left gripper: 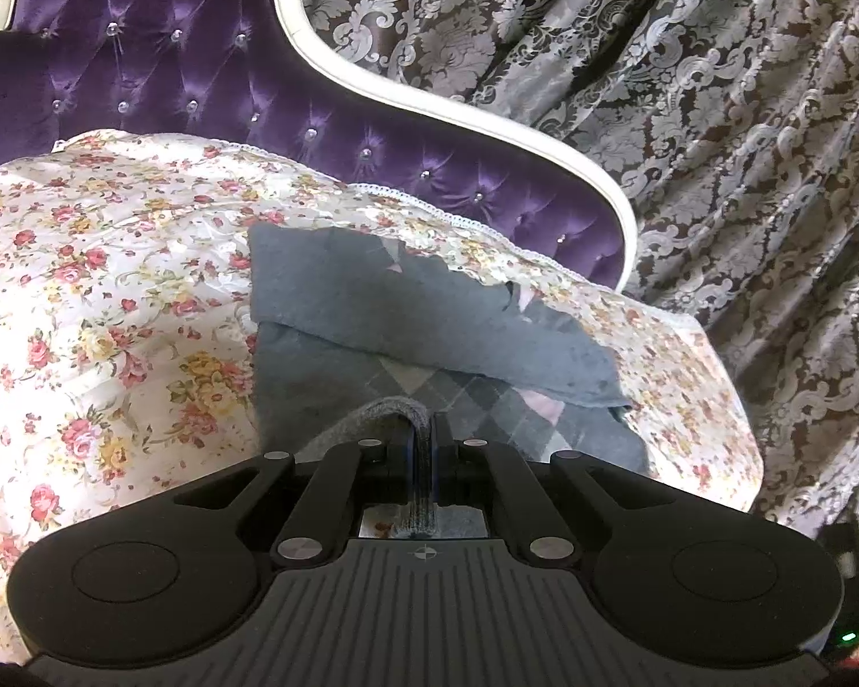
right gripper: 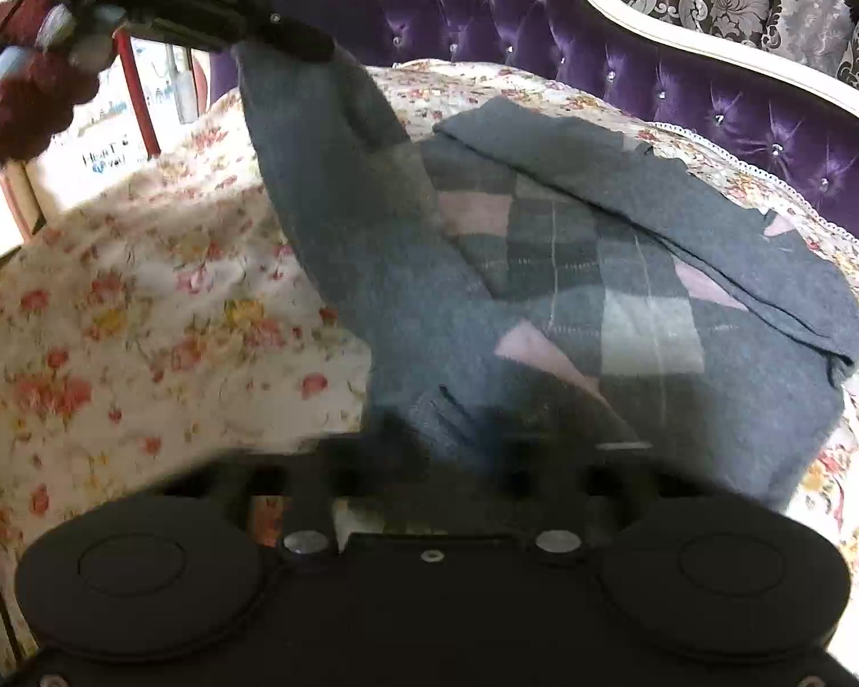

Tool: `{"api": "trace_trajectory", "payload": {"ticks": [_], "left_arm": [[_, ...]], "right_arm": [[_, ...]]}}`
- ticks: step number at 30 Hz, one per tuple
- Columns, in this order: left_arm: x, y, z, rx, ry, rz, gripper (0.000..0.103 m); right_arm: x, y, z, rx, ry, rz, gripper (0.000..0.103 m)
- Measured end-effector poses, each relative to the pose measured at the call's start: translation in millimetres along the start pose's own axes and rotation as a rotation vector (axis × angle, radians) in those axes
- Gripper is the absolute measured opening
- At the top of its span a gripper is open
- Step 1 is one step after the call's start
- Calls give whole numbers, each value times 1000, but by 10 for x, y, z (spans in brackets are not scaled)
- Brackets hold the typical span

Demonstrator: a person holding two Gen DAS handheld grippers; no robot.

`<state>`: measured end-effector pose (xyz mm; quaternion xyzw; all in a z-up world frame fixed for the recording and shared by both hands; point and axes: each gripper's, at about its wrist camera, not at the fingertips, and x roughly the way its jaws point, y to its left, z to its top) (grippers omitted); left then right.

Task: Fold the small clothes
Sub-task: 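Lift the held edge with both grippers and fold it over the sweater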

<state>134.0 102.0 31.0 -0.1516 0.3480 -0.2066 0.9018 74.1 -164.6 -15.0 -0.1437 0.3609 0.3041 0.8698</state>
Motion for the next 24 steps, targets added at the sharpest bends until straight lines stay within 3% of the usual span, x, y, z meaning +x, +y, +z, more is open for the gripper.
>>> {"api": "trace_trajectory", "payload": {"ticks": [3,11,14,19,24], "left_arm": [[-47,32,-34,-1,0,8,5],[-71,92,-251,-14,51,11,5],[-46,103,-308,-22,68,4,5],[-62,147,-323,-41,67,13,4],[-92,145,-187,-51,51,-6,5]], "right_arm": [[-317,-104,-81,110,-85,-5,11],[-1233,-431,-543,459,-272,-134,11],[-1284,-461,-607,484,-284,-174,11],[-1138,-467,-551,464,-268,-161,11],[-1196,-552,-448,475,-321,-168,11]]}}
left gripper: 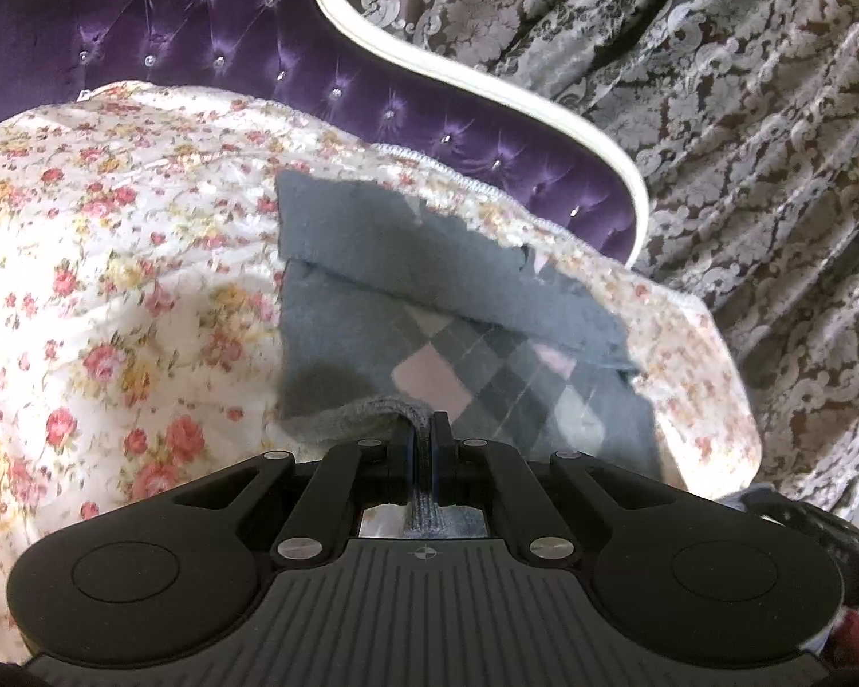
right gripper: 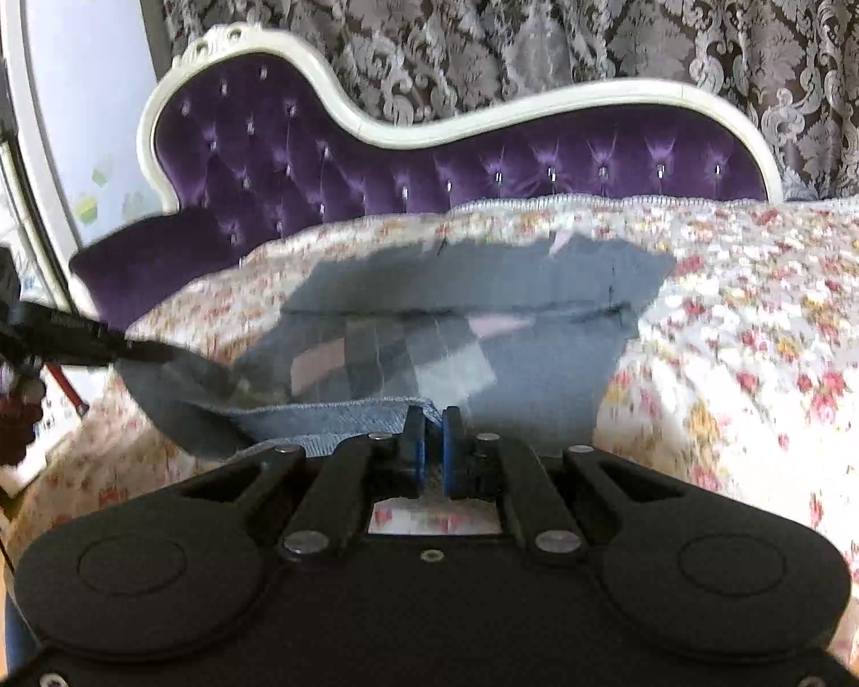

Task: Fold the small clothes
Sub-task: 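Lift the held edge with both grippers and fold it over the sweater, then lower the fold and open both grippers to release it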

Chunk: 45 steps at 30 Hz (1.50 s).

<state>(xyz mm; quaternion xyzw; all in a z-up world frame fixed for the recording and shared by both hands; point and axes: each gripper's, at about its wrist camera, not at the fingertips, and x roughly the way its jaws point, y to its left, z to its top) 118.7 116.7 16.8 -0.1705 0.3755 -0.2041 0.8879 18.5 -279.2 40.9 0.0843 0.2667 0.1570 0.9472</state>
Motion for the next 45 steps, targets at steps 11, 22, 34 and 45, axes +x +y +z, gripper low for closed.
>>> {"api": "trace_trajectory", "payload": {"ticks": [11,22,34,45], "left_arm": [[375,-113,1020,-7,-61,-97,5],[1976,231,1735,-45,-15,34,5],[2352,537,1824,-84,-52,63,63],[1962,514,1253,131,52,148,65]], "right_arm": [[622,-492,1071,37,-111,-37,10],[2291,-1196,1604,104,-22,-185,10],[2977,-1717,1442,242,67,-294,38],[2313,-1487,1234,196,74,-129,47]]}}
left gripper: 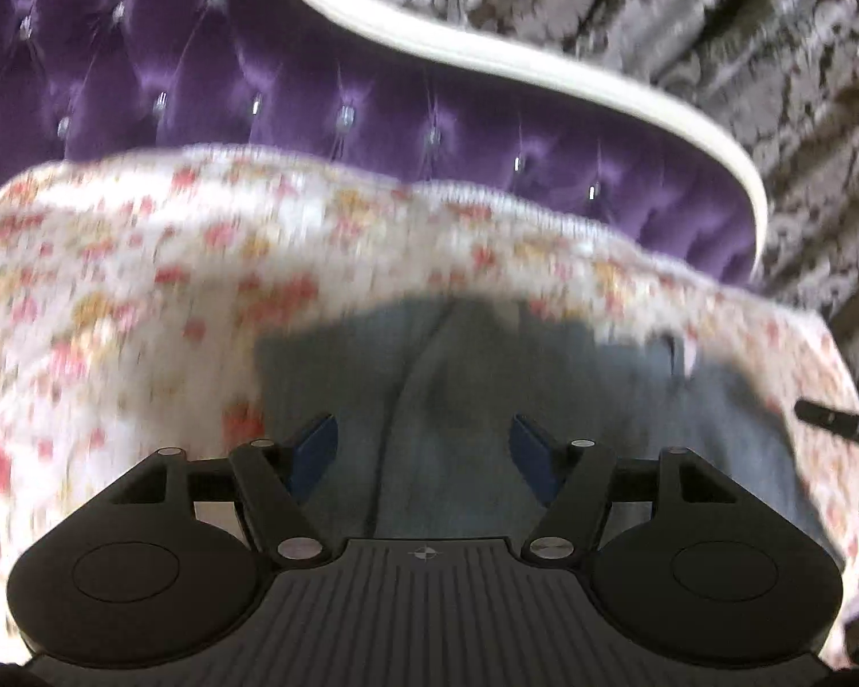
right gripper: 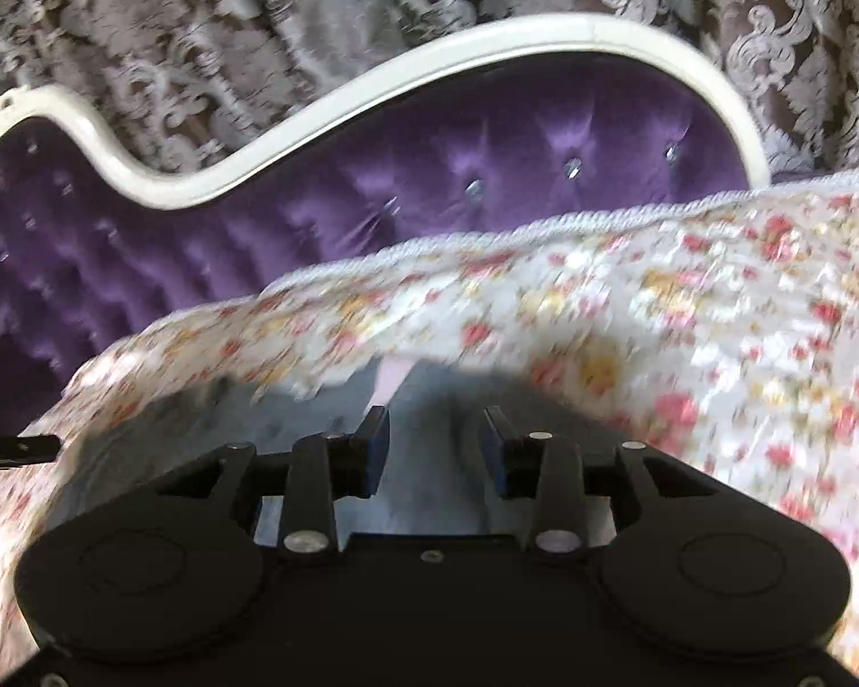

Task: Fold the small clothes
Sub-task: 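Lower the fold and open both grippers to release it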

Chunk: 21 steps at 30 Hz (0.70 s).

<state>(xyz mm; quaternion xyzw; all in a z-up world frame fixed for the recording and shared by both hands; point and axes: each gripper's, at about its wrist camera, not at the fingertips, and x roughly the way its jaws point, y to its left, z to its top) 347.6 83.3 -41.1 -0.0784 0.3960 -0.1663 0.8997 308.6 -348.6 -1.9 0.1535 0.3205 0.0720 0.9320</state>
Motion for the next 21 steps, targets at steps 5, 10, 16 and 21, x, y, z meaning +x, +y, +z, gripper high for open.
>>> {"api": "trace_trajectory", "payload": {"ticks": [5,10,16,21], "left_arm": [[58,48,-275,40,26,11,65],[80,48,-354,64,0,44,64],[95,-56,-407,116,-3,87,65],[53,-97,-338,121,26,86,65]], "right_arm": [[8,67,-203,-45,48,-8,47],[97,44,-342,-22,76,-8,43],[91,67,-373,-88,45,-147,6],[43,91,-448,-72,15,-118,35]]}}
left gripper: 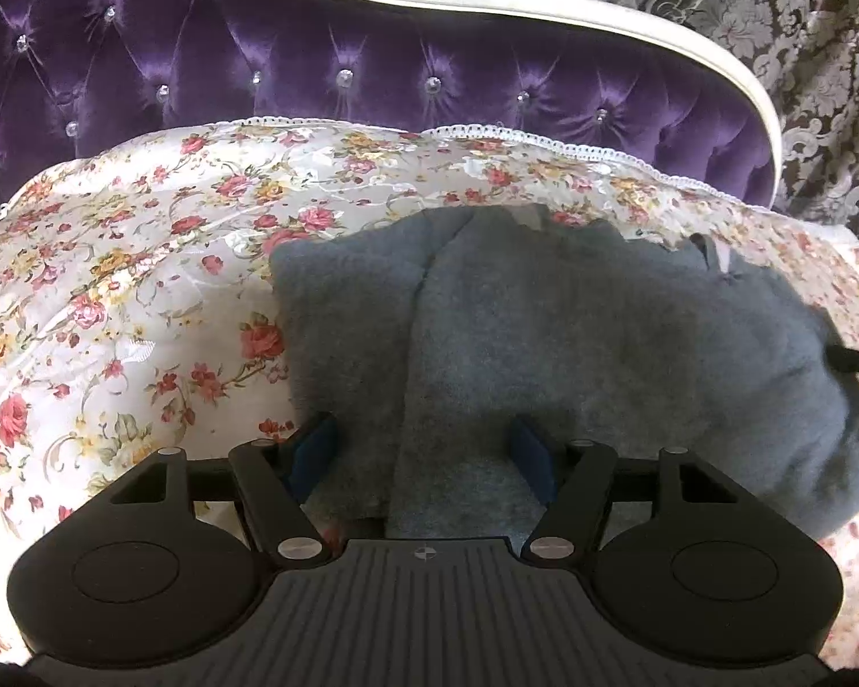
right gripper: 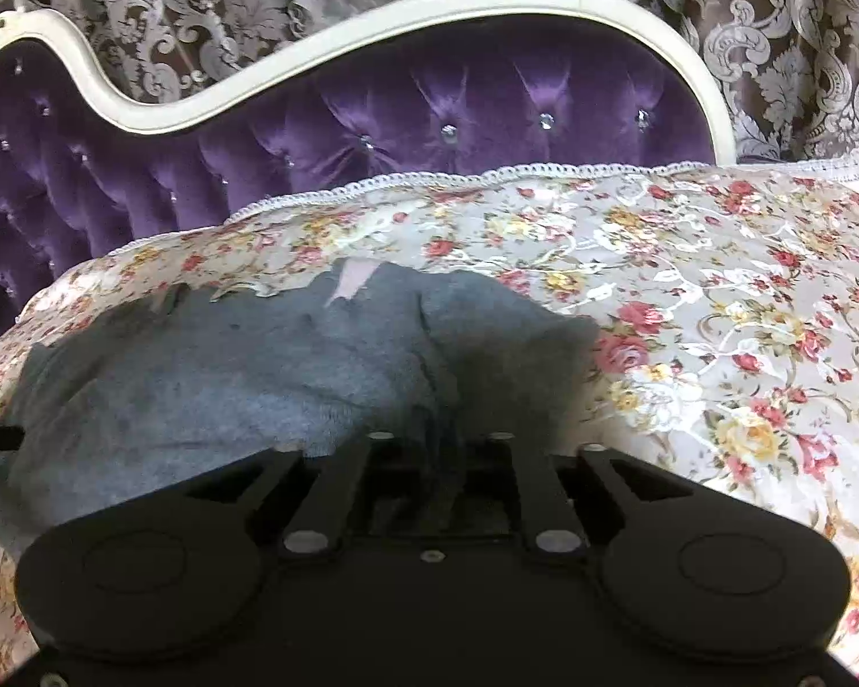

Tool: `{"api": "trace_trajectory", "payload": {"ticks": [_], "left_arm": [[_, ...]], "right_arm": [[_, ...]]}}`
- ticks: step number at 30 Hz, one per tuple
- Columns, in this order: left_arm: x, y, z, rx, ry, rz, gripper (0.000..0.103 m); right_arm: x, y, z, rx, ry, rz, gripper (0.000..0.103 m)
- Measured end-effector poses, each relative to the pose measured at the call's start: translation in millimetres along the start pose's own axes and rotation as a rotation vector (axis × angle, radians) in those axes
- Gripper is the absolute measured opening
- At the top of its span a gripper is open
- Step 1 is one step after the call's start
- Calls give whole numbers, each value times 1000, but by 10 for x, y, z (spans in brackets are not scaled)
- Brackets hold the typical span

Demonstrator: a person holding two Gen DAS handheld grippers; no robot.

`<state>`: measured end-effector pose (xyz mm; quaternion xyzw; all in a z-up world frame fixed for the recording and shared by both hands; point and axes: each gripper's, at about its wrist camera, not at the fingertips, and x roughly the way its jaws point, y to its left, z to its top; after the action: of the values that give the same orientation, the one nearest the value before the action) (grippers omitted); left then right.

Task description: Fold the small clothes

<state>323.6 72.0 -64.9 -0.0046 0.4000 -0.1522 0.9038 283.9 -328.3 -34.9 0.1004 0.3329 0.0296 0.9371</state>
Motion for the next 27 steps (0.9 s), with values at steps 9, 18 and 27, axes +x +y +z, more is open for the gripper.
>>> {"api": "trace_trajectory", "payload": {"ticks": [9,18,27], "left_arm": [[126,-38,517,-29,-28,-80,64],[636,-173,814,-3,24,-94,64],[677,-208,676,28,-13,-57,8]], "right_arm": [[1,23,88,-3,-55,97,51],[448,20,429,-61,17,121,51],[574,44,433,-91,103,176,11]]}}
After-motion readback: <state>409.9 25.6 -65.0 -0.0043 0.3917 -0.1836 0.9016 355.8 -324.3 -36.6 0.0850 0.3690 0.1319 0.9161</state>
